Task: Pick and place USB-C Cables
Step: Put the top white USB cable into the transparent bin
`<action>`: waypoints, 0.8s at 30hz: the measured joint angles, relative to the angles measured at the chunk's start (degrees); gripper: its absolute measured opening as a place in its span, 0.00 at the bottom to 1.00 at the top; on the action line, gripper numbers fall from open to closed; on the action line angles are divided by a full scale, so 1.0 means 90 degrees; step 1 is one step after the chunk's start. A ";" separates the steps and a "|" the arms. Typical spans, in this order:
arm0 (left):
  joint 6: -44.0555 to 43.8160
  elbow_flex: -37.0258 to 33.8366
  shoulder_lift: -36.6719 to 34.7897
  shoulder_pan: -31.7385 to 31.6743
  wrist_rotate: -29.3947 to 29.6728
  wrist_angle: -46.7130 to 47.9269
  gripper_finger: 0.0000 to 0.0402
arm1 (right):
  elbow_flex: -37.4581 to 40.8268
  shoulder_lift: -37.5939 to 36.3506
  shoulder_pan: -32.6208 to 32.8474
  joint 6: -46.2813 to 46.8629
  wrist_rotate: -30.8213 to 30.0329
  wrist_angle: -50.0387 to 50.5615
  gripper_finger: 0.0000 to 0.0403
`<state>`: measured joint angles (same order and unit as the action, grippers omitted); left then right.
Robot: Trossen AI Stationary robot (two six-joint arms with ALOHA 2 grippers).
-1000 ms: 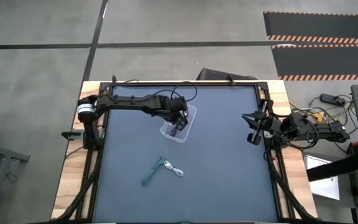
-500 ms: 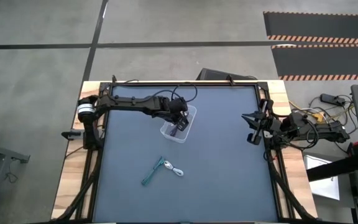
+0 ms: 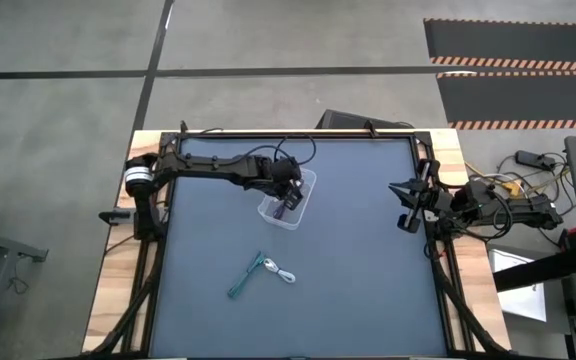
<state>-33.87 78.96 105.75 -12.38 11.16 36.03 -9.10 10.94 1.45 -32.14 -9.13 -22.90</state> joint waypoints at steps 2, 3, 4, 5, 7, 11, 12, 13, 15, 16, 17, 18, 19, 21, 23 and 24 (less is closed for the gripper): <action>-0.0014 -0.0020 0.0000 0.0000 0.0000 -0.0006 0.03 | 0.0000 0.0000 0.0001 0.0000 -0.0002 -0.0001 0.03; -0.0030 -0.0041 0.0000 0.0000 0.0001 -0.0005 0.03 | 0.0000 0.0000 0.0000 0.0000 0.0000 -0.0002 0.03; -0.0035 -0.0069 0.0000 0.0000 0.0002 -0.0006 0.03 | 0.0000 0.0000 0.0001 -0.0001 -0.0001 -0.0001 0.03; -0.0040 -0.0094 0.0000 0.0000 0.0002 -0.0002 0.03 | 0.0000 0.0000 0.0000 -0.0001 -0.0001 -0.0001 0.03; -0.0091 -0.0146 0.0000 0.0000 0.0003 -0.0028 0.03 | 0.0000 0.0000 0.0000 0.0000 -0.0002 -0.0002 0.03; -0.0197 -0.0348 0.0000 -0.0002 0.0005 -0.0235 0.03 | 0.0000 0.0000 0.0000 -0.0002 -0.0002 -0.0002 0.03; -0.0198 -0.0389 0.0000 -0.0002 0.0004 -0.0275 0.03 | 0.0000 0.0000 0.0001 -0.0001 -0.0002 -0.0002 0.03; -0.0197 -0.0401 0.0000 -0.0002 0.0003 -0.0319 0.03 | 0.0000 0.0000 0.0000 0.0000 0.0000 -0.0002 0.03; -0.0197 -0.0409 0.0000 -0.0002 0.0005 -0.0372 0.03 | 0.0000 0.0000 0.0000 0.0000 -0.0002 0.0000 0.03; -0.0196 -0.0418 0.0000 -0.0002 0.0005 -0.0409 0.03 | 0.0000 0.0000 0.0001 -0.0002 -0.0002 -0.0002 0.03; -0.0197 -0.0435 0.0000 -0.0002 0.0005 -0.0486 0.03 | 0.0000 0.0000 0.0000 -0.0001 -0.0002 -0.0001 0.03; -0.0197 -0.0445 0.0000 -0.0002 0.0002 -0.0552 0.04 | 0.0000 0.0000 0.0000 0.0000 -0.0002 -0.0002 0.03; -0.0194 -0.0453 0.0000 -0.0002 0.0002 -0.0606 0.05 | 0.0000 0.0001 0.0002 -0.0001 -0.0002 -0.0002 0.03; -0.0194 -0.0454 0.0000 -0.0005 0.0005 -0.0655 0.07 | 0.0000 0.0000 0.0000 -0.0001 -0.0002 -0.0001 0.03; -0.0195 -0.0456 0.0000 -0.0012 0.0005 -0.0638 0.08 | 0.0000 0.0002 0.0000 -0.0002 -0.0002 -0.0002 0.03; -0.0195 -0.0457 0.0000 -0.0017 0.0005 -0.0634 0.08 | 0.0000 0.0000 0.0002 -0.0002 -0.0002 -0.0002 0.03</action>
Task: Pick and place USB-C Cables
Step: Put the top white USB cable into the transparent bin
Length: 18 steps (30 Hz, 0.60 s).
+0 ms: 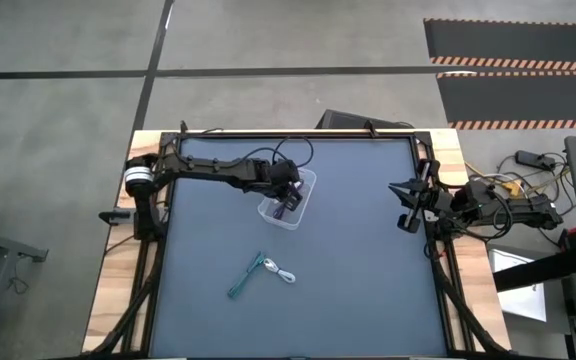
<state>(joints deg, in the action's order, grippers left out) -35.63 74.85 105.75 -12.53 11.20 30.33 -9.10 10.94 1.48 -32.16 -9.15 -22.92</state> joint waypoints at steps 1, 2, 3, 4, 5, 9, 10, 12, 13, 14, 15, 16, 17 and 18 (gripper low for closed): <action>0.0001 0.0000 0.0000 0.0000 0.0000 -0.0001 0.09 | 0.0000 0.0002 -0.0002 0.0000 0.0000 0.0000 0.03; 0.0001 0.0000 0.0000 0.0000 0.0000 -0.0002 0.09 | 0.0000 0.0002 0.0000 0.0000 0.0000 0.0001 0.03; 0.0001 0.0000 0.0000 0.0000 0.0000 0.0000 0.09 | 0.0000 0.0002 -0.0001 0.0000 0.0000 0.0000 0.03; 0.0001 0.0000 0.0000 -0.0002 0.0000 0.0005 0.09 | 0.0000 0.0002 -0.0002 0.0000 0.0000 0.0000 0.03; 0.0001 0.0000 0.0000 -0.0002 0.0000 0.0007 0.09 | 0.0000 0.0000 0.0000 0.0000 0.0000 0.0001 0.03; 0.0001 0.0000 0.0000 -0.0013 0.0000 0.0005 0.09 | 0.0000 0.0000 -0.0002 0.0000 0.0000 0.0000 0.03; 0.0001 -0.0002 0.0000 -0.0015 0.0000 0.0005 0.09 | 0.0000 0.0002 -0.0001 0.0000 0.0000 0.0002 0.03; 0.0001 -0.0002 0.0000 -0.0017 0.0000 0.0005 0.09 | 0.0000 0.0000 -0.0002 0.0000 0.0000 0.0002 0.03; 0.0001 -0.0002 0.0000 -0.0019 0.0000 0.0005 0.09 | 0.0000 0.0002 -0.0002 0.0000 0.0000 0.0002 0.03; 0.0001 -0.0002 0.0000 -0.0024 0.0000 0.0005 0.10 | 0.0000 0.0002 -0.0001 0.0000 0.0000 0.0002 0.03; -0.0001 -0.0002 0.0000 -0.0024 0.0000 0.0004 0.10 | 0.0000 0.0001 -0.0002 0.0000 0.0000 0.0002 0.03; -0.0001 -0.0002 0.0000 -0.0024 0.0000 0.0003 0.10 | 0.0000 0.0001 -0.0002 0.0000 0.0000 0.0002 0.03; -0.0001 -0.0002 0.0000 -0.0024 0.0005 0.0003 0.10 | 0.0000 0.0002 -0.0002 0.0000 0.0000 0.0002 0.03; -0.0004 -0.0002 0.0000 -0.0026 0.0012 0.0003 0.10 | 0.0000 0.0002 -0.0002 0.0000 0.0000 0.0002 0.03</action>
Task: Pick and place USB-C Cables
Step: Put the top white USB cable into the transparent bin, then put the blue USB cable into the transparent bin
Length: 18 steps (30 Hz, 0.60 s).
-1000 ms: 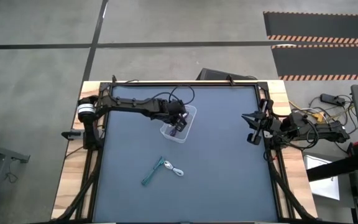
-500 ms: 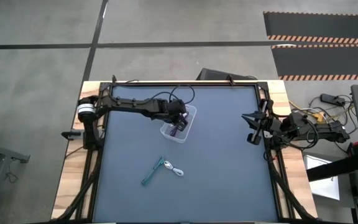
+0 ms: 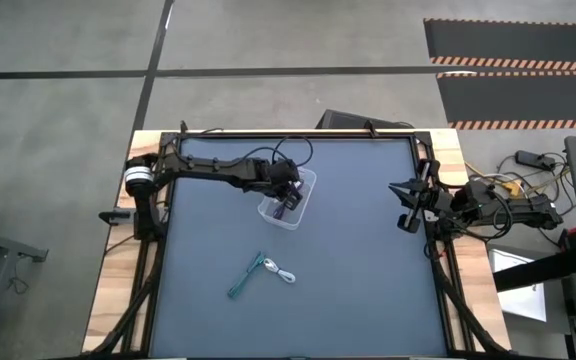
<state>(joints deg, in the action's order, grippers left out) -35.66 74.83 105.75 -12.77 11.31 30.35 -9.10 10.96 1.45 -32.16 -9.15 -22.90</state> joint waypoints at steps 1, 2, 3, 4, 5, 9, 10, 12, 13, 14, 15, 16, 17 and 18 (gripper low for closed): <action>0.0000 0.0000 0.0000 0.0002 0.0001 0.0000 0.10 | 0.0000 0.0000 0.0002 0.0000 0.0000 0.0000 0.03; -0.0001 0.0000 0.0000 0.0002 0.0003 0.0000 0.10 | 0.0000 0.0000 0.0000 0.0000 0.0000 0.0000 0.03; -0.0002 0.0000 0.0000 0.0002 0.0006 0.0000 0.10 | 0.0000 -0.0001 0.0001 0.0000 0.0000 0.0000 0.03; -0.0002 0.0000 0.0000 0.0002 0.0008 0.0000 0.10 | 0.0000 -0.0002 0.0000 0.0000 0.0000 0.0000 0.03; -0.0002 0.0000 0.0000 0.0000 0.0010 0.0000 0.10 | 0.0000 -0.0001 0.0000 0.0000 0.0000 0.0000 0.03; -0.0005 0.0000 0.0000 0.0000 0.0010 0.0000 0.11 | 0.0000 -0.0001 0.0000 0.0000 0.0000 0.0000 0.03; -0.0005 0.0000 0.0000 0.0000 0.0010 -0.0003 0.12 | 0.0000 0.0000 0.0001 0.0000 -0.0001 0.0001 0.03; -0.0007 0.0000 0.0000 0.0000 0.0012 -0.0018 0.16 | 0.0000 0.0000 0.0001 0.0000 0.0000 0.0000 0.03; -0.0007 0.0000 0.0000 0.0000 0.0012 -0.0022 0.18 | 0.0000 -0.0001 0.0000 0.0000 -0.0001 0.0000 0.03; -0.0005 0.0000 0.0000 0.0000 0.0012 -0.0020 0.20 | 0.0000 -0.0002 0.0000 0.0000 -0.0002 0.0000 0.03; -0.0005 0.0000 0.0000 0.0000 0.0012 -0.0022 0.22 | 0.0000 0.0000 0.0000 0.0000 -0.0001 0.0000 0.03; -0.0005 0.0000 0.0000 0.0000 0.0012 -0.0021 0.25 | 0.0000 0.0000 0.0000 -0.0001 -0.0002 0.0000 0.03; -0.0005 0.0000 0.0000 0.0000 0.0012 -0.0022 0.27 | 0.0000 -0.0001 0.0001 -0.0002 0.0000 0.0000 0.03; -0.0005 0.0000 0.0000 0.0000 0.0012 -0.0022 0.29 | 0.0000 0.0000 0.0000 -0.0002 0.0000 0.0000 0.03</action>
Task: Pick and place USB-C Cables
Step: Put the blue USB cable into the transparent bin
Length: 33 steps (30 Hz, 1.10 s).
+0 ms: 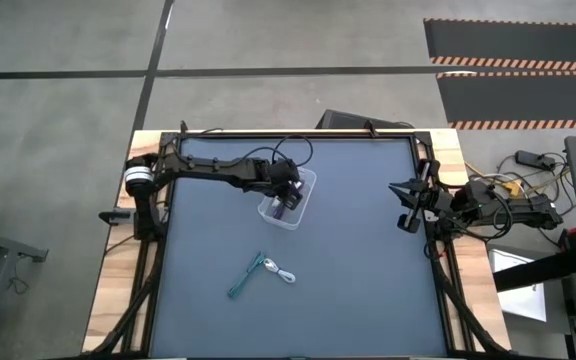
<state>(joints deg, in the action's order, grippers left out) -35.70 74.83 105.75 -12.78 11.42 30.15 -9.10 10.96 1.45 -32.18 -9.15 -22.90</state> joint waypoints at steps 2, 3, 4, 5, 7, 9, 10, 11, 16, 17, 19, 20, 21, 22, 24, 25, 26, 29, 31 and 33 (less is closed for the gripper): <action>0.0000 0.0000 0.0000 0.0000 0.0000 -0.0002 0.33 | 0.0000 -0.0001 0.0000 0.0000 0.0000 0.0000 0.03; 0.0000 0.0000 0.0000 0.0000 0.0000 -0.0005 0.35 | 0.0000 -0.0002 0.0002 0.0000 0.0000 0.0000 0.03; 0.0003 0.0001 0.0000 0.0000 0.0000 -0.0001 0.36 | 0.0000 0.0000 0.0000 -0.0001 0.0000 0.0000 0.03; 0.0005 0.0017 0.0000 0.0000 -0.0002 0.0032 0.37 | 0.0000 0.0000 0.0000 -0.0002 0.0000 0.0000 0.03; 0.0007 0.0041 -0.0032 0.0002 -0.0002 0.0039 0.38 | 0.0000 0.0000 0.0000 -0.0002 0.0000 0.0000 0.03; 0.0096 0.0107 -0.0091 0.0026 -0.0007 0.0033 0.39 | 0.0000 -0.0001 0.0000 -0.0001 0.0000 0.0000 0.03; 0.0184 0.0123 -0.0144 0.0046 -0.0023 0.0024 0.39 | 0.0000 0.0000 0.0001 0.0003 0.0000 0.0001 0.03; 0.0239 0.0141 -0.0196 0.0076 -0.0033 0.0036 0.39 | 0.0000 0.0000 0.0002 0.0017 0.0000 0.0001 0.03; 0.0589 0.0194 -0.0545 0.0351 -0.0042 0.0044 0.39 | 0.0000 0.0010 0.0000 0.0234 0.0001 0.0045 0.03; 0.0674 0.0194 -0.0661 0.0444 -0.0044 0.0030 0.39 | 0.0000 0.0010 0.0002 0.0267 0.0000 0.0069 0.03; 0.0785 0.0176 -0.0896 0.0665 -0.0045 0.0034 0.39 | 0.0000 0.0010 0.0000 0.0331 0.0002 0.0138 0.03; 0.0855 0.0165 -0.1024 0.0795 -0.0046 0.0024 0.39 | 0.0000 0.0010 0.0001 0.0389 0.0002 0.0183 0.03; 0.0906 0.0131 -0.1151 0.0936 -0.0046 0.0032 0.39 | 0.0000 0.0010 0.0001 0.0461 0.0002 0.0237 0.03; 0.0970 0.0097 -0.1277 0.1089 -0.0046 0.0050 0.39 | 0.0002 0.0011 0.0001 0.0536 0.0000 0.0292 0.03; 0.1032 0.0040 -0.1515 0.1436 -0.0049 0.0027 0.39 | 0.0000 0.0012 0.0000 0.0746 0.0003 0.0419 0.03; 0.1039 -0.0018 -0.1653 0.1615 -0.0049 0.0040 0.39 | 0.0000 0.0012 0.0002 0.0844 0.0005 0.0501 0.03; 0.1051 -0.0057 -0.1767 0.1809 -0.0051 0.0086 0.39 | 0.0000 0.0012 0.0000 0.0967 0.0002 0.0596 0.03; 0.1046 -0.0219 -0.2036 0.2388 -0.0053 0.0119 0.39 | 0.0000 0.0016 0.0002 0.1151 0.0006 0.0831 0.03; 0.0979 -0.0392 -0.2204 0.2761 -0.0055 0.0140 0.39 | 0.0000 0.0022 0.0001 0.1217 0.0005 0.0872 0.03; 0.0692 -0.0598 -0.2331 0.3109 -0.0058 0.0153 0.39 | 0.0000 0.0035 0.0002 0.1242 0.0001 0.0855 0.03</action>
<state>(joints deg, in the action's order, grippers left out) -29.47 69.44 84.78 15.21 10.90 31.52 -9.10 11.28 1.48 -21.01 -9.14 -15.20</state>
